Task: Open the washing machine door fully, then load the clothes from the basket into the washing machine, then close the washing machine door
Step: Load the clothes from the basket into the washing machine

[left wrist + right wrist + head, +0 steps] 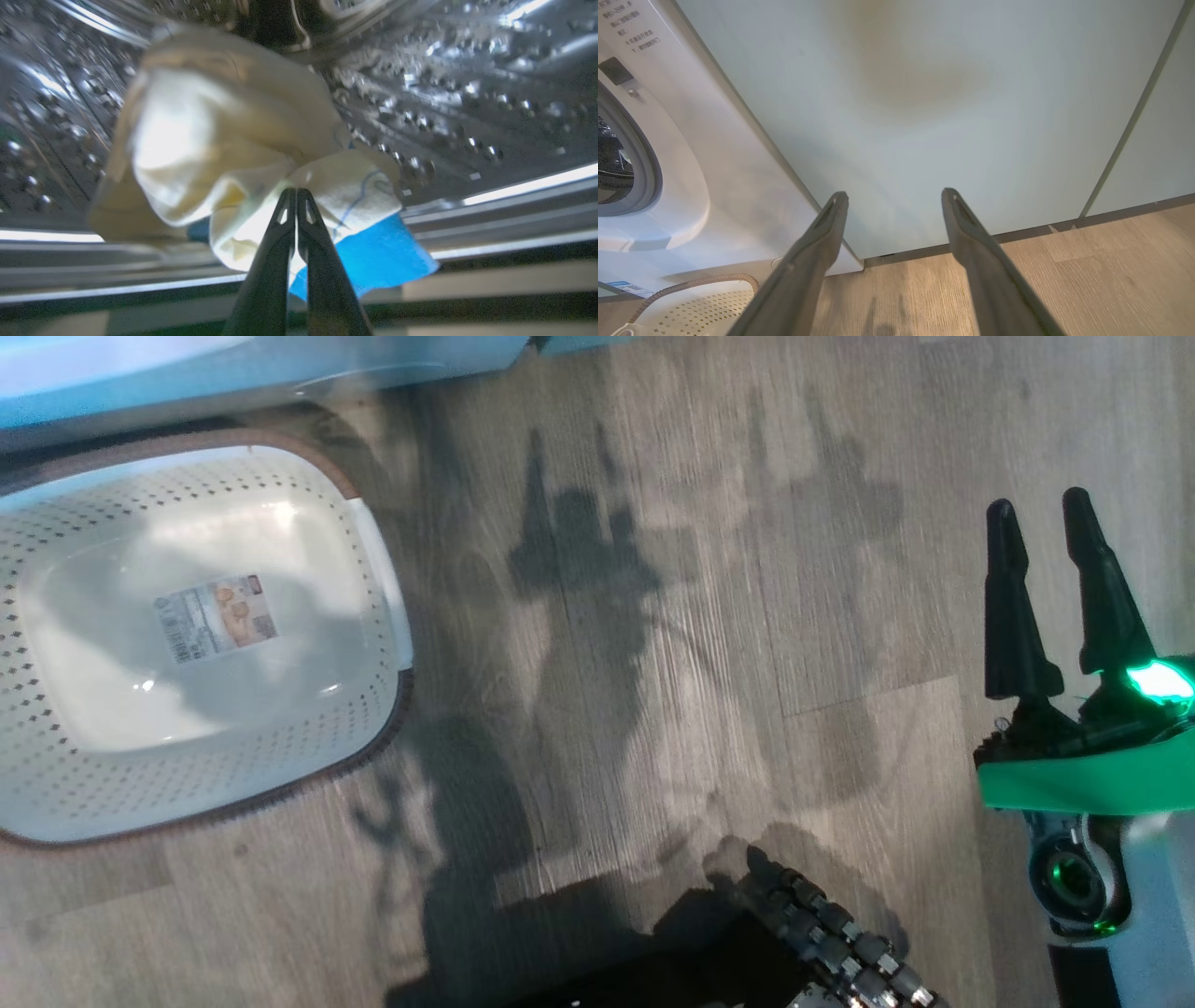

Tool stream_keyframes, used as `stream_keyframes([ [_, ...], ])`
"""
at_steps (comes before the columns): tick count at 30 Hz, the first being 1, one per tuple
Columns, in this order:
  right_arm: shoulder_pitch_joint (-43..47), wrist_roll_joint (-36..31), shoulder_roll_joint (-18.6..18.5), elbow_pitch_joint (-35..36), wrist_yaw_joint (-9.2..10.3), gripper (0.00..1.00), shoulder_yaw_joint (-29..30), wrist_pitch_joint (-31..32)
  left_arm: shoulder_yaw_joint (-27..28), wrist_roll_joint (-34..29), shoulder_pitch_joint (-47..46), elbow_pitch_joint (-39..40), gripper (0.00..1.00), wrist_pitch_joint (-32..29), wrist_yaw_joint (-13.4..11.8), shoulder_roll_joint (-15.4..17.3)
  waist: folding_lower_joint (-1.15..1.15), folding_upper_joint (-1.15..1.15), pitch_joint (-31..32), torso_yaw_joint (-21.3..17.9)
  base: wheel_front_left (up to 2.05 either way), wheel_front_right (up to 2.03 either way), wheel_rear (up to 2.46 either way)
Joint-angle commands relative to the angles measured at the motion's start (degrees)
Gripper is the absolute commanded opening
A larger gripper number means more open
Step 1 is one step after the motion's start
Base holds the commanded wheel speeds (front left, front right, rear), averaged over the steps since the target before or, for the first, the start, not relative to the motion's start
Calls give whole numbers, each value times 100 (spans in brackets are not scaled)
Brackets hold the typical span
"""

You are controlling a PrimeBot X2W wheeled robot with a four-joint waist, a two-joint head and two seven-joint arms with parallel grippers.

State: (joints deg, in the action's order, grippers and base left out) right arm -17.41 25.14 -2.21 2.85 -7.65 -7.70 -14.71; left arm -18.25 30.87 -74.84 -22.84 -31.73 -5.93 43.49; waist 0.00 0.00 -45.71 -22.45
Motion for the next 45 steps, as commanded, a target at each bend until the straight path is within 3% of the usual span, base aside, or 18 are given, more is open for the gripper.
stream_keyframes([
  [1,33,54,-66,188,16,100,-101,-29,239,-129,-254,140,0,176,-49,368,0,0,-69,-70,0,0,0],
  [8,9,176,-66,229,16,100,-222,-29,279,-675,-725,-103,0,1271,-177,600,0,0,-317,-398,0,0,0],
  [15,21,271,-66,270,16,100,-286,-29,137,-1280,-1212,-284,0,2920,-20,770,0,0,-513,-660,0,0,0],
  [17,29,285,-66,279,16,100,-270,-29,47,-1373,-1280,-489,0,3086,16,738,0,0,-548,-678,0,0,0],
  [22,56,281,-66,285,16,100,-272,-29,-32,-1207,-1354,-1138,0,2654,73,516,0,0,-588,-654,0,0,0],
  [31,28,205,-66,274,16,100,-226,-29,-87,-902,-1574,-1523,0,1880,183,261,0,0,-577,-524,0,0,0],
  [32,25,193,-66,271,16,100,-222,-29,-122,-886,-1592,-1516,18,1821,247,245,0,0,-569,-507,0,0,0],
  [33,25,193,-66,271,16,100,-222,-29,-122,-886,-1592,-1516,18,1821,247,245,0,0,-569,-507,0,0,0],
  [34,20,186,-66,269,16,100,-214,-29,-103,-838,-1612,-1524,78,1783,252,223,0,0,-562,-492,0,0,0],
  [35,17,182,-66,265,16,100,-207,-29,-102,-804,-1618,-1544,100,1720,259,204,0,0,-550,-475,0,0,0],
  [45,7,44,-66,240,16,100,-69,-29,-114,-549,-1397,-1523,100,1919,398,-16,0,0,-333,-234,0,0,0],
])
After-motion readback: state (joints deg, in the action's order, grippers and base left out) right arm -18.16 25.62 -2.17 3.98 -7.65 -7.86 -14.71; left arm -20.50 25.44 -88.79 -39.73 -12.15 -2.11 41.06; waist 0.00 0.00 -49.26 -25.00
